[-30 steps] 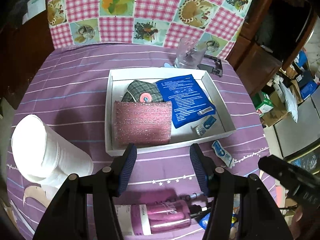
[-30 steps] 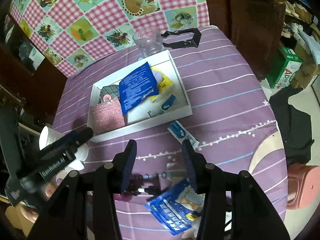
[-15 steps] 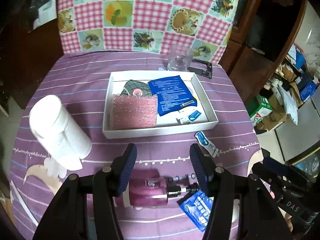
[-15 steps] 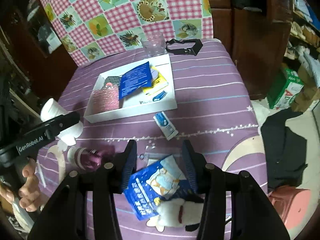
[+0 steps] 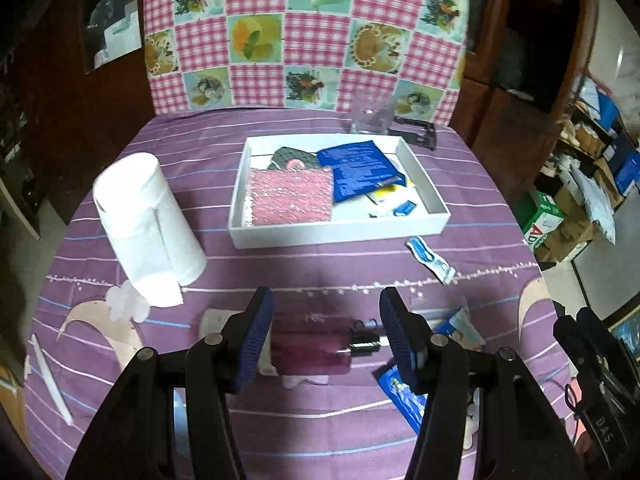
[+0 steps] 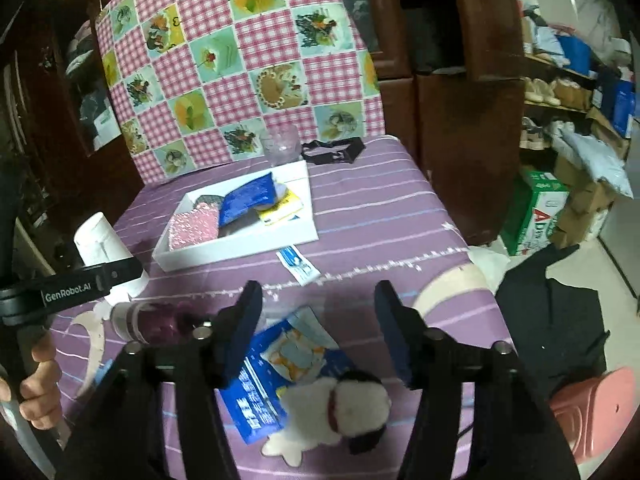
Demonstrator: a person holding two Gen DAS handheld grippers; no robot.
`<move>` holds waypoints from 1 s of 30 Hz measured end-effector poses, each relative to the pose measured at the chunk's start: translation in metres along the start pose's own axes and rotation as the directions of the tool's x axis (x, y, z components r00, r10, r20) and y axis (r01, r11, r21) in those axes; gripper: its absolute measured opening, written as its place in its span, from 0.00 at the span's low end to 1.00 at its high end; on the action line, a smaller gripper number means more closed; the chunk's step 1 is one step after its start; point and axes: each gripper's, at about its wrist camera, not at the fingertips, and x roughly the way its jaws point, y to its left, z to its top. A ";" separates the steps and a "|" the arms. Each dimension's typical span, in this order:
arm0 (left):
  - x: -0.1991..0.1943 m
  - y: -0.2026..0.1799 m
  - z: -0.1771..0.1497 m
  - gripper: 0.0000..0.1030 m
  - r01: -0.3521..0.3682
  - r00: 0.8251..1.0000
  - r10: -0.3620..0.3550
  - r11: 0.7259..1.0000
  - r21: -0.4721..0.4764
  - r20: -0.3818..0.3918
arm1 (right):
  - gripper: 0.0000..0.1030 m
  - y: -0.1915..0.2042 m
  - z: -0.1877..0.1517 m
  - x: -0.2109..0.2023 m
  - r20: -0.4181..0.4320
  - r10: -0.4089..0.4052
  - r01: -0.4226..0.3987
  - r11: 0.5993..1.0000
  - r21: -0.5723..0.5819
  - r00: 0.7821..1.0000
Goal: Organize soft objects
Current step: 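Grasp the white plush toy with the right gripper while the left approaches the blue cartoon packet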
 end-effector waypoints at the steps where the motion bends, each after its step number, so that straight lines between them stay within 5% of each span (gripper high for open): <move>1: 0.001 -0.002 -0.006 0.54 0.016 1.000 -0.016 1.000 0.002 0.009 | 0.58 -0.003 -0.004 0.000 0.011 -0.009 0.009 1.000 0.014 1.000; 10: 0.021 -0.019 -0.041 0.54 0.126 0.992 -0.126 0.992 -0.001 0.025 | 0.58 -0.038 -0.040 0.016 -0.017 0.154 -0.147 0.969 0.198 0.988; 14: 0.026 -0.032 -0.057 0.54 0.066 0.996 -0.070 0.996 0.058 0.061 | 0.59 -0.038 -0.050 0.017 -0.028 0.159 -0.150 0.967 0.207 0.987; 23: 0.047 -0.046 -0.093 0.54 0.057 0.996 -0.067 0.987 0.152 0.060 | 0.60 -0.025 -0.065 0.037 -0.159 0.010 0.005 0.996 0.095 0.987; 30: 0.050 -0.055 -0.099 0.55 0.078 0.995 -0.088 0.977 0.198 0.045 | 0.62 -0.017 -0.071 0.038 -0.163 -0.033 0.038 0.999 0.025 0.986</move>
